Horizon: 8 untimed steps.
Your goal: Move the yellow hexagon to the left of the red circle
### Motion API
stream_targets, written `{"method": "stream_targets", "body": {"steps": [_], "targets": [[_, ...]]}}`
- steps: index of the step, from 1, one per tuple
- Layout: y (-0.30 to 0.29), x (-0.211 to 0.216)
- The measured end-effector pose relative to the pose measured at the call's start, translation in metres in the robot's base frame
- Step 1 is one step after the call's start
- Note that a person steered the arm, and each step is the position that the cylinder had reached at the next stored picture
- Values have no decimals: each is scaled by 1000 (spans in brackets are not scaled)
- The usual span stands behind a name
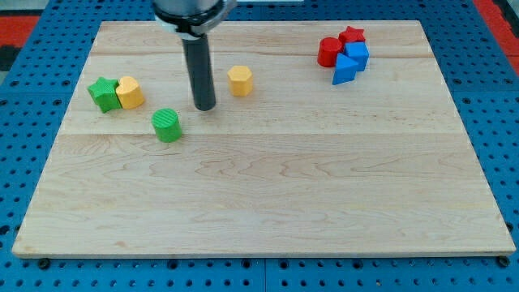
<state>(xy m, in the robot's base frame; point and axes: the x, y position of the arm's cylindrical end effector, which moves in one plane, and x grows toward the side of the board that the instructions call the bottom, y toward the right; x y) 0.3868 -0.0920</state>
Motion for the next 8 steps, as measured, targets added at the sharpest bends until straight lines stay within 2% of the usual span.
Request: {"method": "stream_targets", "body": {"steps": [2, 4, 8], "targets": [[68, -71], [50, -48], [130, -43]]}}
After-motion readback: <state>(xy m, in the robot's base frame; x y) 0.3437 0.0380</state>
